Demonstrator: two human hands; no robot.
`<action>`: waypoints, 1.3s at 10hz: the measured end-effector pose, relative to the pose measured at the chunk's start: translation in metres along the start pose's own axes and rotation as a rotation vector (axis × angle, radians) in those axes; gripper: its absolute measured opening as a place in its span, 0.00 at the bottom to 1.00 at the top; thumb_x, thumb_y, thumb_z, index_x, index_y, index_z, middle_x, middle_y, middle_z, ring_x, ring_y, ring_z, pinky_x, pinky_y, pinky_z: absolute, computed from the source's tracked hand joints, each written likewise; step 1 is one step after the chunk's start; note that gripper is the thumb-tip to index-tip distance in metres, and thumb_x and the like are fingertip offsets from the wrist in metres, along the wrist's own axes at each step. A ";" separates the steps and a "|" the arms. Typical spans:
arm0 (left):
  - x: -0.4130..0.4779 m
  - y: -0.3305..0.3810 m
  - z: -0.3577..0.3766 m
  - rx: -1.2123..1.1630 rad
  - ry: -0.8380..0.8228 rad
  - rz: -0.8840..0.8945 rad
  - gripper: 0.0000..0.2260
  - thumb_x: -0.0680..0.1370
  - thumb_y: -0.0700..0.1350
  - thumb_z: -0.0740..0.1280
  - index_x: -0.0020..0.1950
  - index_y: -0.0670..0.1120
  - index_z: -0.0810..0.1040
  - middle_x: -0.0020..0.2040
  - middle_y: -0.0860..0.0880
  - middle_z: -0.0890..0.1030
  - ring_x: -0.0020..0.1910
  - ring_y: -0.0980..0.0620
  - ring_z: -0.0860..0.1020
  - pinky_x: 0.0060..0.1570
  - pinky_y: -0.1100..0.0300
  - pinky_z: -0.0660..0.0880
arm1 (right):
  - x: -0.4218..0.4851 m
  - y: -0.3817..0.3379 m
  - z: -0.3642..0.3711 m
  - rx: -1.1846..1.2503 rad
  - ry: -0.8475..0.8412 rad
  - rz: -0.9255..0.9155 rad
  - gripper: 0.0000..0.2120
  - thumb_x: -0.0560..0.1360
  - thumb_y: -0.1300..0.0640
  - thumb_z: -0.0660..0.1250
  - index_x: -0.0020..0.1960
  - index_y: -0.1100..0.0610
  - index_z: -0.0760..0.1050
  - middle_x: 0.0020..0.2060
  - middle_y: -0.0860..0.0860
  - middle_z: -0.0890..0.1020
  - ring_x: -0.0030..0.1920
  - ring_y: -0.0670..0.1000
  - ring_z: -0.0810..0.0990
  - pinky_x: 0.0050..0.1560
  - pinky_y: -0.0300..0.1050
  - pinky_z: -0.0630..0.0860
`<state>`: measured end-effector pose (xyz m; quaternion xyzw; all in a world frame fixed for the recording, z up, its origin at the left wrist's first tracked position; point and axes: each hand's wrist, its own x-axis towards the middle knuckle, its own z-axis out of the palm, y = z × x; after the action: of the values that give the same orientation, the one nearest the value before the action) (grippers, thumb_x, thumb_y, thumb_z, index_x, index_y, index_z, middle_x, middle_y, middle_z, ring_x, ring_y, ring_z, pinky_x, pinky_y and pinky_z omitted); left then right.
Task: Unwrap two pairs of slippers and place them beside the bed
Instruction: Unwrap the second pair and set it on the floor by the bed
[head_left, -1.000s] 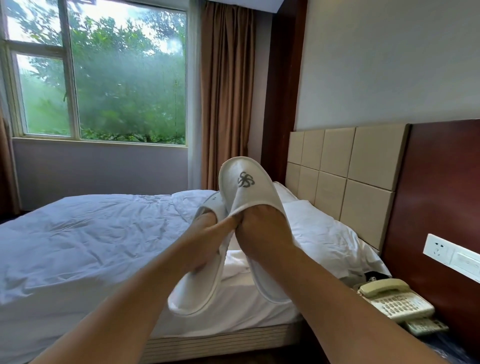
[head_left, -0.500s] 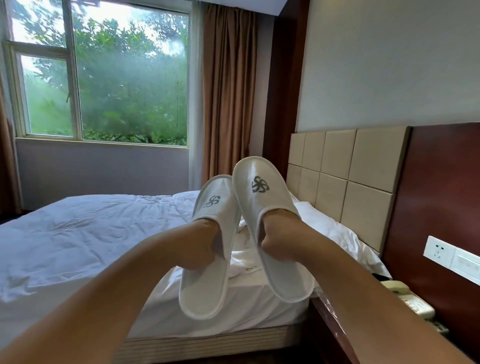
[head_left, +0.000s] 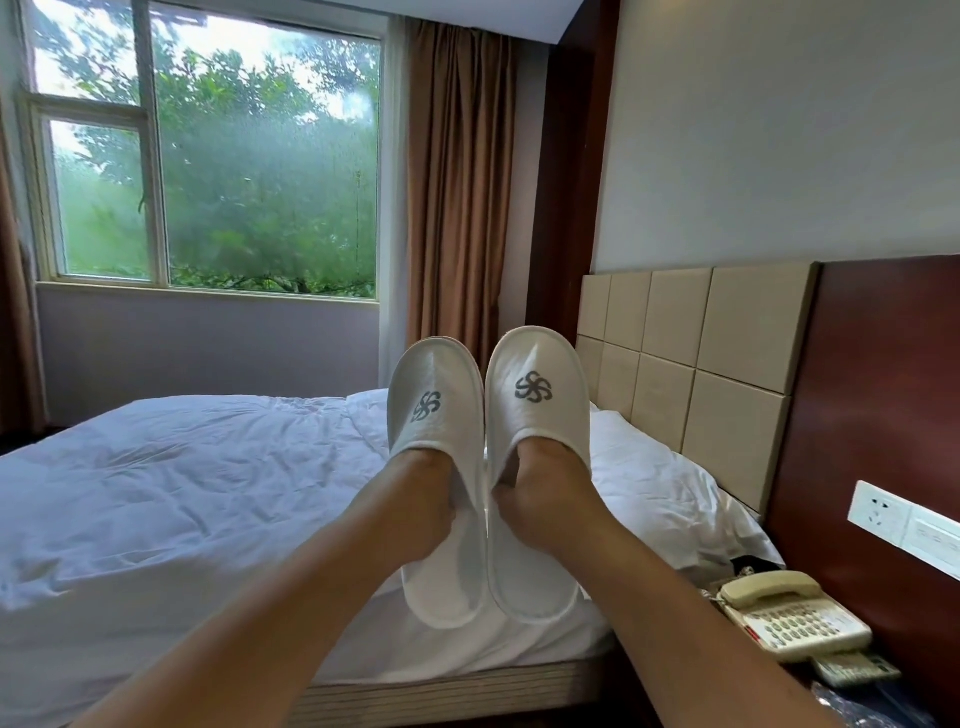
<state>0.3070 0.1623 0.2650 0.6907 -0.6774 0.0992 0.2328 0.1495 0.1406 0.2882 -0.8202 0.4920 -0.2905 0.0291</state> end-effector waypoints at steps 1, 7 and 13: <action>-0.002 0.001 -0.001 0.000 0.039 -0.005 0.08 0.77 0.46 0.66 0.44 0.47 0.67 0.33 0.54 0.65 0.36 0.51 0.71 0.36 0.61 0.66 | 0.000 0.002 0.003 -0.036 0.009 -0.046 0.04 0.77 0.58 0.61 0.43 0.55 0.69 0.40 0.51 0.73 0.46 0.56 0.78 0.42 0.44 0.70; -0.024 -0.001 -0.027 -0.878 0.147 -0.011 0.09 0.67 0.49 0.66 0.41 0.60 0.85 0.36 0.50 0.86 0.35 0.53 0.83 0.43 0.52 0.82 | 0.003 0.003 0.029 0.069 0.324 0.009 0.15 0.74 0.54 0.65 0.57 0.58 0.80 0.50 0.56 0.83 0.53 0.59 0.79 0.57 0.45 0.70; -0.010 -0.090 0.011 -0.923 0.242 -0.463 0.29 0.82 0.64 0.52 0.32 0.47 0.77 0.25 0.55 0.78 0.22 0.60 0.74 0.32 0.58 0.70 | -0.011 -0.014 0.055 -0.040 0.392 -0.478 0.18 0.57 0.65 0.63 0.45 0.61 0.83 0.43 0.55 0.84 0.48 0.60 0.80 0.49 0.51 0.66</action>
<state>0.3933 0.1638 0.2340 0.6313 -0.4488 -0.1842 0.6051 0.1844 0.1441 0.2427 -0.8415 0.2869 -0.4318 -0.1518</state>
